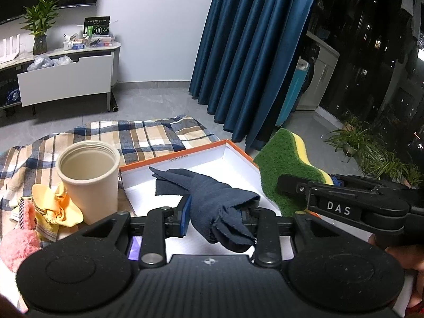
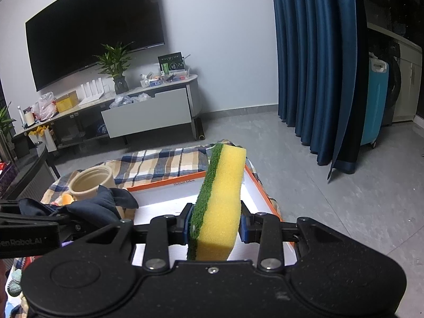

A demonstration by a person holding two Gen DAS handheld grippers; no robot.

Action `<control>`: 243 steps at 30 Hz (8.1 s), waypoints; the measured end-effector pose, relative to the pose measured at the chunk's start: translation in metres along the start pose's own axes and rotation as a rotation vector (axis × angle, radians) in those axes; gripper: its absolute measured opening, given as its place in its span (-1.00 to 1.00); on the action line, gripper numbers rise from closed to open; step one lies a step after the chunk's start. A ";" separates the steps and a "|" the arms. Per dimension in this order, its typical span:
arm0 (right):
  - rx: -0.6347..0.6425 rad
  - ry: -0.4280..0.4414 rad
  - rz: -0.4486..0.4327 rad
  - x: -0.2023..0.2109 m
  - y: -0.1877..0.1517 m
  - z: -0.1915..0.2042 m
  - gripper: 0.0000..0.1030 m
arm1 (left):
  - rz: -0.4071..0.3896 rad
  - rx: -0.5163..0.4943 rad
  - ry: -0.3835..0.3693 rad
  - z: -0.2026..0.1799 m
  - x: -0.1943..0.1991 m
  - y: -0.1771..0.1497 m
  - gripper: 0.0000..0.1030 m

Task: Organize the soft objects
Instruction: 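Carry the glove and sponge in both grippers over the open white box, then open both grippers to drop the glove and sponge into the box, then grasp the pink plush bunny with the left gripper while the right grasps the plastic bag, then carry the bunny and plastic bag in both grippers over the white box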

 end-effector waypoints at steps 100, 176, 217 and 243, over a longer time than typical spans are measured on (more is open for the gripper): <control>0.295 0.441 0.016 0.063 -0.026 0.224 0.43 | -0.165 0.350 0.250 0.190 0.169 -0.017 -0.11; 0.225 0.209 -0.182 0.070 0.030 0.154 -0.64 | -0.164 0.236 0.229 0.109 0.136 -0.006 -0.11; 0.145 0.123 -0.180 0.063 0.026 0.100 -0.64 | -0.119 0.148 0.152 0.054 0.087 -0.001 -0.10; 0.068 0.035 -0.163 0.059 0.019 0.044 -0.64 | -0.062 0.089 0.081 0.013 0.045 -0.001 -0.10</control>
Point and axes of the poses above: each gripper's, at about its wrist camera, not at the fingertips, and x roughly against the way its jaws point, z to its left, y to its top, the point moved 7 cm from there along -x, roughly the way its jaws point, and after that the axes turned 13 degrees about x, right-handed, at the moved point
